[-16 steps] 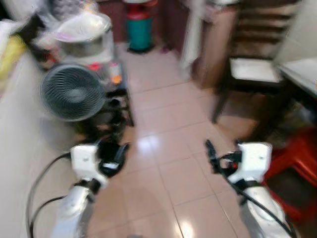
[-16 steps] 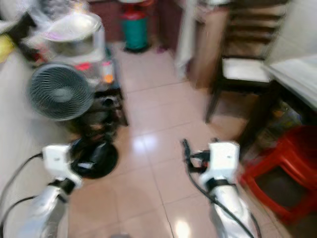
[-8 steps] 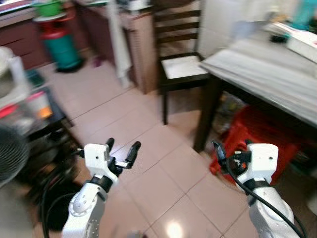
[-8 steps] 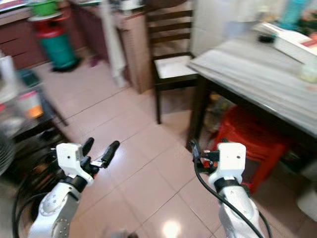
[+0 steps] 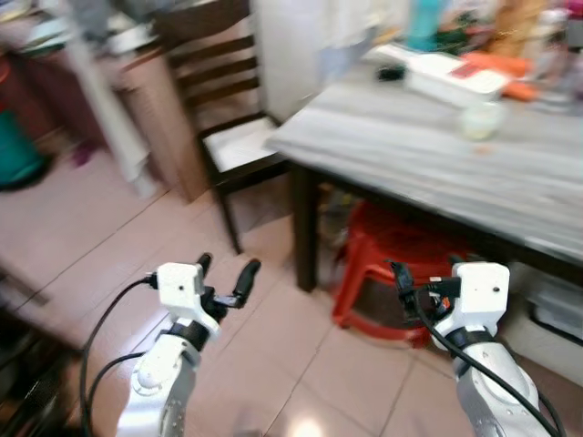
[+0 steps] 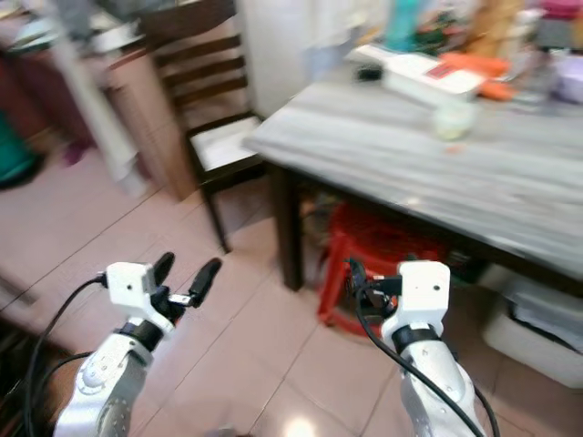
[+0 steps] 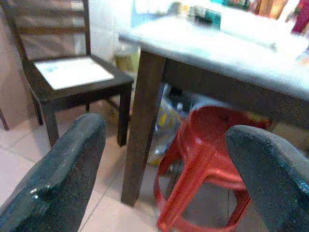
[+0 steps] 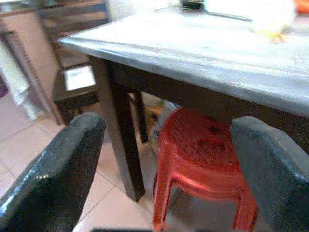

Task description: Setting the table

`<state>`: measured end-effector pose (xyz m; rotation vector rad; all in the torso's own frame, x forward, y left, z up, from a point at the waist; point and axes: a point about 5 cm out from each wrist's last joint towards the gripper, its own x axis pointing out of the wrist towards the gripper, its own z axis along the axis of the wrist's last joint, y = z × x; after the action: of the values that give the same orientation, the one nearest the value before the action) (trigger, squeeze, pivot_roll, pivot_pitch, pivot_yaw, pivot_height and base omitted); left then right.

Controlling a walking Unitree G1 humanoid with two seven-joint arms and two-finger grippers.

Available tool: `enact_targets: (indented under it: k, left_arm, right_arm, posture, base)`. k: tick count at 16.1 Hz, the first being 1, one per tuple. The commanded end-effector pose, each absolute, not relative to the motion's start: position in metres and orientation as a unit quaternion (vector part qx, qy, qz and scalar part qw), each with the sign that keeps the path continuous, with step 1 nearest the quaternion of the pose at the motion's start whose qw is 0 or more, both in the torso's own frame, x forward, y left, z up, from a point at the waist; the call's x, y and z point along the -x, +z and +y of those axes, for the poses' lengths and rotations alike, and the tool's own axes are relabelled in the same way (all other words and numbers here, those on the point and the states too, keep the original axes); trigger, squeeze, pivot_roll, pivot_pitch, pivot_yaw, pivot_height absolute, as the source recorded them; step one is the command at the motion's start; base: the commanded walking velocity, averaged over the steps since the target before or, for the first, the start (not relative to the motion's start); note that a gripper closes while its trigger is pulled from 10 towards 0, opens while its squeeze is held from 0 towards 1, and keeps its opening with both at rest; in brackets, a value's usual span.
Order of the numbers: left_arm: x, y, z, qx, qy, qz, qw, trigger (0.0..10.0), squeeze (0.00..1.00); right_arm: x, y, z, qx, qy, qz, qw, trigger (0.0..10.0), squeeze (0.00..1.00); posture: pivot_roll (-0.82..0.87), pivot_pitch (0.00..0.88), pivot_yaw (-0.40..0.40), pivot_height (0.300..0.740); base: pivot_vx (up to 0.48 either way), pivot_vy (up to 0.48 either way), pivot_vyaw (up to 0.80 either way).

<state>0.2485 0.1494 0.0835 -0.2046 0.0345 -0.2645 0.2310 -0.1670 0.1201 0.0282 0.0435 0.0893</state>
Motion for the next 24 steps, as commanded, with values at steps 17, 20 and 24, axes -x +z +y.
enact_targets:
  k: [17, 20, 24]
  left_arm:
    - [-0.258, 0.075, 0.157, 0.082, -0.023, 0.018, 0.996, 10.0, 0.0]
    - [-0.254, 0.075, 0.161, 0.054, -0.015, 0.013, 0.998, 10.0, 0.0]
    - [-0.247, 0.078, 0.161, 0.037, -0.021, 0.016, 0.999, 10.0, 0.0]
  right_arm:
    - [-0.238, 0.127, -0.159, 0.008, 0.104, 0.028, 0.994, 10.0, 0.0]
    - [-0.236, 0.122, -0.158, -0.007, 0.089, 0.032, 0.995, 10.0, 0.0]
    - [-0.232, 0.118, -0.166, -0.018, 0.059, 0.034, 0.998, 10.0, 0.0]
  posture:
    - [-0.1, 0.103, -0.044, 0.74]
    - [-0.07, 0.115, 0.005, 0.74]
    - [-0.07, 0.134, 0.038, 0.74]
  base:
    - [0.0, 0.0, -0.05]
    - [0.0, 0.0, 0.0]
    - [0.0, 0.0, 0.0]
